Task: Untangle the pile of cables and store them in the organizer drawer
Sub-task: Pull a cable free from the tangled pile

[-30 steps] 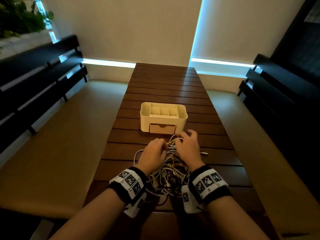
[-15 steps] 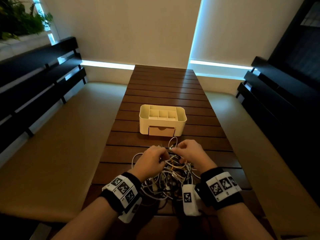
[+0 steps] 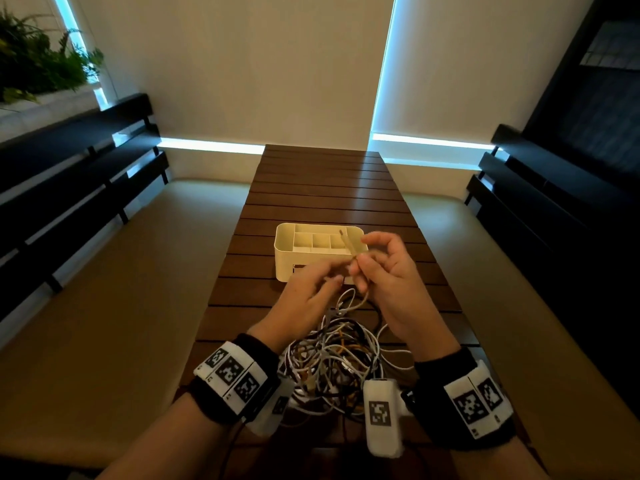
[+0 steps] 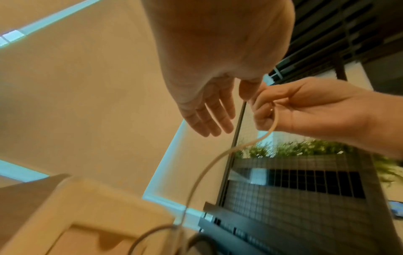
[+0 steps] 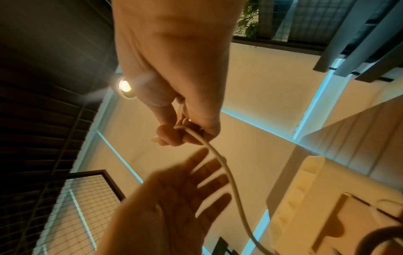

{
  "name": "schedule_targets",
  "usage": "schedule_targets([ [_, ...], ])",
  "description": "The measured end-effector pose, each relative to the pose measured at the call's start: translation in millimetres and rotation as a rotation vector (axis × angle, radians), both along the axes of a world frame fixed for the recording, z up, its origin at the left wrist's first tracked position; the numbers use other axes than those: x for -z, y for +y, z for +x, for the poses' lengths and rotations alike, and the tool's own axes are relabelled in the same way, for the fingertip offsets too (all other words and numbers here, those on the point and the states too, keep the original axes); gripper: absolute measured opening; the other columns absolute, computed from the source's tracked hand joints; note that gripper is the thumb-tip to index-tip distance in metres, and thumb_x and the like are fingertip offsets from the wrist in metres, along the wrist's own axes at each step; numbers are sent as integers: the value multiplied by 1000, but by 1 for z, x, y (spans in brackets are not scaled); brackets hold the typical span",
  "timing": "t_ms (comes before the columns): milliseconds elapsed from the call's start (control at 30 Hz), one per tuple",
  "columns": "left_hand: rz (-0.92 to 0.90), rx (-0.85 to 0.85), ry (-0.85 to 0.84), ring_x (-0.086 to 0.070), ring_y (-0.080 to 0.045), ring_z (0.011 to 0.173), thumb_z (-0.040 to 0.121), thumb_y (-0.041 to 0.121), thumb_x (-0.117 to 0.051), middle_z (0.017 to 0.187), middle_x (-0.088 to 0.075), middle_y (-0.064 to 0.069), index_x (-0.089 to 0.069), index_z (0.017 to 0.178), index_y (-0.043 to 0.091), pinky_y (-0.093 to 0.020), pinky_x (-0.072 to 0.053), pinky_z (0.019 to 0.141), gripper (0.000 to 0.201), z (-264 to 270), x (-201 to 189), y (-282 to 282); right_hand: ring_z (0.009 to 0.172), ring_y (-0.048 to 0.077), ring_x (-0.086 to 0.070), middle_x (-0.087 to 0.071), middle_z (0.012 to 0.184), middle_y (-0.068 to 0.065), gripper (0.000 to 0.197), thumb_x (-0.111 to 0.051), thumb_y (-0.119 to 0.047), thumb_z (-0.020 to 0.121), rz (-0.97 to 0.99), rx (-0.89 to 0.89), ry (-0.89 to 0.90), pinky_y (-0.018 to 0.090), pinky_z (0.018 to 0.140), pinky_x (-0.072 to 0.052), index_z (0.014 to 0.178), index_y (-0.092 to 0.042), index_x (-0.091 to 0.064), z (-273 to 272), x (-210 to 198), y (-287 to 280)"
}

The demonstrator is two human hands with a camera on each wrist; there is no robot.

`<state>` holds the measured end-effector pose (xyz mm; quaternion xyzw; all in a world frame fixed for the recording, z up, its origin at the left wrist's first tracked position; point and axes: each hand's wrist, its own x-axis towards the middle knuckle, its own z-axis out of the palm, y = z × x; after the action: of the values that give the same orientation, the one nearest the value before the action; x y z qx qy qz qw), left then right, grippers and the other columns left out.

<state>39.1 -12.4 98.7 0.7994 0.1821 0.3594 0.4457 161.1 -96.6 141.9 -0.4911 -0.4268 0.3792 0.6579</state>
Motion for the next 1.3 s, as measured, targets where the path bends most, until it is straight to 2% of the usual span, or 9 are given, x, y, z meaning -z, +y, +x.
schedule_targets([
  [267, -103, 88, -160, -57, -12, 48, 101, 17, -38, 59, -57, 4, -62, 101, -1, -23, -49, 55, 31, 17, -56, 1, 47, 13, -50, -61, 67, 0, 18, -46, -4, 93, 117, 16, 76, 21, 44, -43, 87, -17, -35, -5, -8, 8],
  [467, -190, -53, -178, -58, -3, 73, 102, 23, -33, 76, -60, 3, -55, 75, 15, -28, -50, 78, 35, 21, -58, 5, 64, 15, -58, -62, 70, 0, 12, -44, -10, 94, 72, -111, -55, 26, 64, -50, 102, -17, -50, -3, 14, 2],
  [667, -431, 23, -361, -64, -14, 74, 103, 28, -25, 66, -57, 2, -46, 77, 15, -26, -54, 72, 36, 20, -75, 2, 71, 10, -63, -63, 76, -1, 9, -44, -10, 95, -51, -137, -155, 20, 66, -51, 101, -8, -50, -3, 21, 10],
  [767, -583, 121, -592, -42, -6, 41, 103, 32, -23, 49, -37, 8, -43, 78, 15, -22, -51, 50, 37, 15, -99, 1, 81, 7, -60, -62, 88, -3, 13, -47, -17, 95, -287, -275, -477, 21, 75, -51, 101, -14, -57, -5, 45, 19],
  [867, -587, 189, -736, -27, -2, 38, 102, 35, -21, 48, -33, 11, -42, 77, 17, -14, -29, 34, 38, -2, -122, 14, 92, 13, -59, -64, 96, 1, 21, -44, -26, 96, -570, -371, -744, 34, 89, -49, 94, -18, -64, -1, 81, 21],
  [1000, -265, 51, -194, -34, -1, 41, 94, 34, -48, 51, -43, 13, -48, 73, 16, -14, -33, 40, 28, -18, -107, 31, 92, 14, -56, -63, 90, -6, 28, -40, -35, 97, -637, -79, -769, 42, 94, -39, 81, -27, -61, 14, 90, 20],
  [1133, 115, -80, 564, -58, -2, 90, 84, 32, -67, 96, -64, 10, -66, 95, 21, -24, -44, 86, 15, -9, -48, 30, 92, 10, -54, -61, 87, -9, 27, -37, -34, 98, -521, 33, -923, 35, 86, -29, 83, -30, -59, 12, 70, 21],
  [1233, 34, -88, 620, -52, -10, 115, 82, 44, -67, 122, -60, 6, -58, 119, 24, -25, -40, 94, 42, -1, -12, 24, 90, 15, -58, -63, 85, -5, 32, -35, -33, 99, -446, 80, -904, 38, 89, -35, 91, -19, -63, 9, 71, 22],
  [1300, -97, -171, 532, -57, -11, 106, 82, 47, -66, 112, -63, 4, -56, 113, 22, -27, -47, 88, 41, 5, 5, 20, 82, 16, -60, -64, 81, -5, 29, -36, -29, 99, -362, 138, -846, 43, 89, -41, 91, -18, -62, 6, 79, 23],
])
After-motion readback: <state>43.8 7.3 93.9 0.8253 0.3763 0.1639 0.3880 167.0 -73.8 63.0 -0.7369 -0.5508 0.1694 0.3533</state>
